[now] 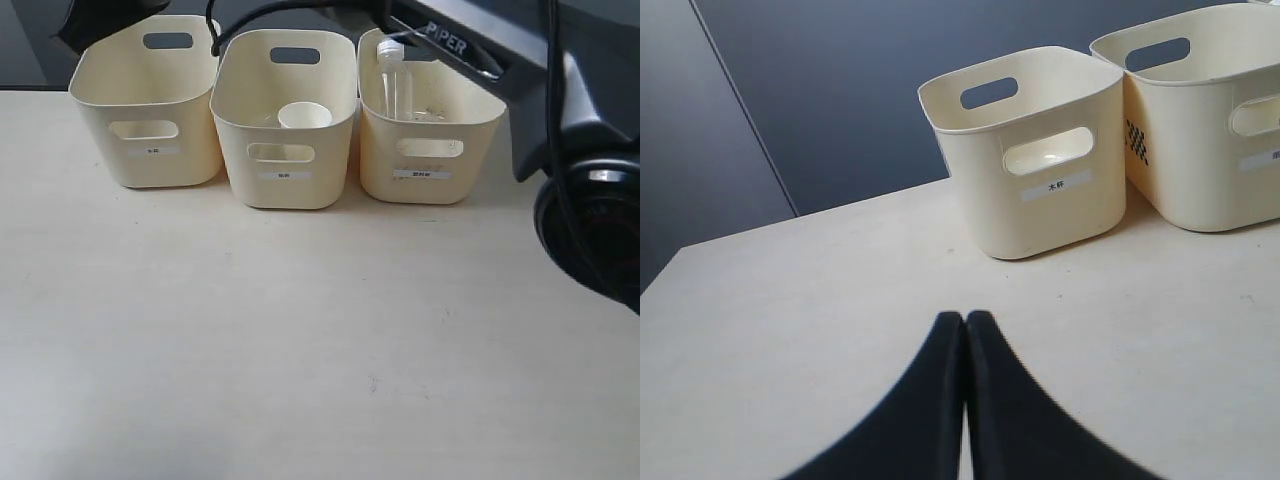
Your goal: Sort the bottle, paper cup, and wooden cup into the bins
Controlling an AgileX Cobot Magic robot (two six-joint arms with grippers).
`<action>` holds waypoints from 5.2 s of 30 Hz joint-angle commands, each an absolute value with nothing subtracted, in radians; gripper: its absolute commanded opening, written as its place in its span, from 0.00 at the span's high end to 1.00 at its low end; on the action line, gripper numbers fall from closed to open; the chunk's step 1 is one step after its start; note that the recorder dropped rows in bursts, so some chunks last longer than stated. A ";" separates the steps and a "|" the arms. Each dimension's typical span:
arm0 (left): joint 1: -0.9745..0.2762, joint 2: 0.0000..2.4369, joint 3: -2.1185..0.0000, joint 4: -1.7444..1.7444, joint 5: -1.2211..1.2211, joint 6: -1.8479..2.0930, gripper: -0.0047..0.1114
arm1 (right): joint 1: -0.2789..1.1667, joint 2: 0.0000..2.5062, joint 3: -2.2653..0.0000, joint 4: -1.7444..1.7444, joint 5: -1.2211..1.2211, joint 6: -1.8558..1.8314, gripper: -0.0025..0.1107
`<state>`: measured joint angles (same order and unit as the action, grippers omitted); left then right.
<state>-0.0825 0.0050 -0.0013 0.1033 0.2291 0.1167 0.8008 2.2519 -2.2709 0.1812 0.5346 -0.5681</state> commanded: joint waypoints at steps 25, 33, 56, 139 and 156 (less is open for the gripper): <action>-0.079 0.000 0.000 0.106 0.225 0.115 0.96 | 0.706 2.619 -2.567 0.219 0.557 -0.470 0.98; -0.079 0.000 0.000 0.106 0.224 0.115 0.96 | 0.706 2.632 -2.567 0.209 0.587 -0.470 0.98; -0.079 0.000 0.000 0.106 0.224 0.115 0.96 | 0.706 2.643 -2.567 0.210 0.585 -0.451 0.75; -0.079 0.000 0.000 0.106 0.224 0.115 0.96 | 1.287 1.548 -2.567 -0.626 1.221 -0.136 0.98; -0.079 0.000 0.000 0.106 0.224 0.115 0.96 | 1.287 1.454 -2.567 -0.648 1.221 -0.119 0.98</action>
